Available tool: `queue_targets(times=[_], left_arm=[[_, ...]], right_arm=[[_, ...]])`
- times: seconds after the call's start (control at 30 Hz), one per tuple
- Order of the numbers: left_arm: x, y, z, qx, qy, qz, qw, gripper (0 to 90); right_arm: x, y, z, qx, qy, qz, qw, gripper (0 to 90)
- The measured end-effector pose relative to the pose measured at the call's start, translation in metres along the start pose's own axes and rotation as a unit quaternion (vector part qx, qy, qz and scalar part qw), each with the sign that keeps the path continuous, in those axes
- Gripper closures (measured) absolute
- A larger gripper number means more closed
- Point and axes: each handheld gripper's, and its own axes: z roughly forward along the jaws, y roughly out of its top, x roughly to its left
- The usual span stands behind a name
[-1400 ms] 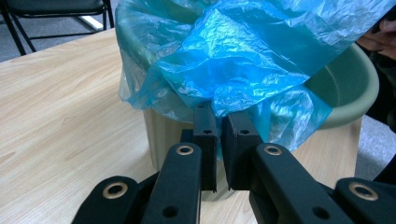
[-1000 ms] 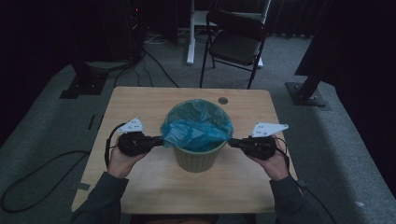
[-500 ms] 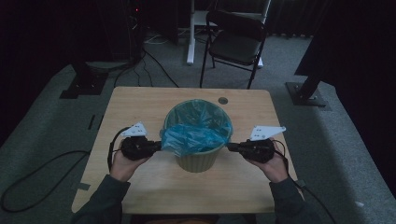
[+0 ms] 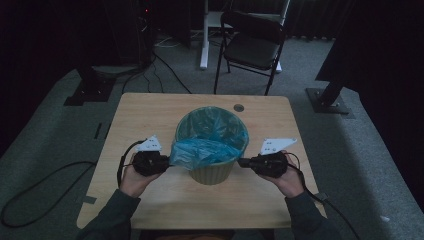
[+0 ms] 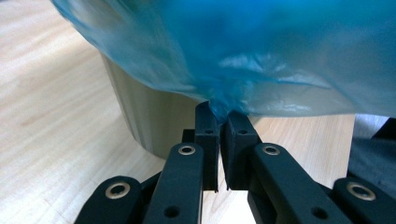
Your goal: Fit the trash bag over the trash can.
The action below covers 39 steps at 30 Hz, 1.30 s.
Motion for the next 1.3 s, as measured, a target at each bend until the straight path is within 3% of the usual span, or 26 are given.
queue_targets(times=[0.1, 0.27, 0.63, 0.9, 1.13, 1.3], left_arm=[[-0.002, -0.001, 0.004, 0.008, 0.0, 0.005, 1.0, 86.0], [0.0, -0.002, -0.001, -0.001, -0.001, -0.001, 1.0, 84.1], [0.015, -0.011, -0.03, -0.045, 0.011, -0.038, 0.9982, 78.1], [0.02, -0.015, -0.041, -0.059, 0.007, -0.055, 0.9967, 68.9], [0.022, -0.015, -0.053, -0.082, -0.009, -0.058, 0.9949, 60.2], [0.019, -0.01, -0.059, -0.094, -0.011, -0.045, 0.9944, 53.3]], right_arm=[[0.001, 0.0, 0.002, 0.005, 0.002, -0.002, 1.0, 90.0], [0.001, 0.0, 0.002, 0.007, 0.001, -0.004, 1.0, 90.0], [0.0, -0.001, -0.002, 0.009, -0.004, -0.005, 0.9999, 90.0], [-0.001, 0.0, -0.004, 0.006, -0.007, -0.004, 0.9999, 89.4], [-0.002, 0.0, -0.007, 0.002, -0.008, -0.004, 1.0, 83.1], [-0.002, 0.0, -0.011, -0.004, -0.008, 0.001, 1.0, 73.2]])
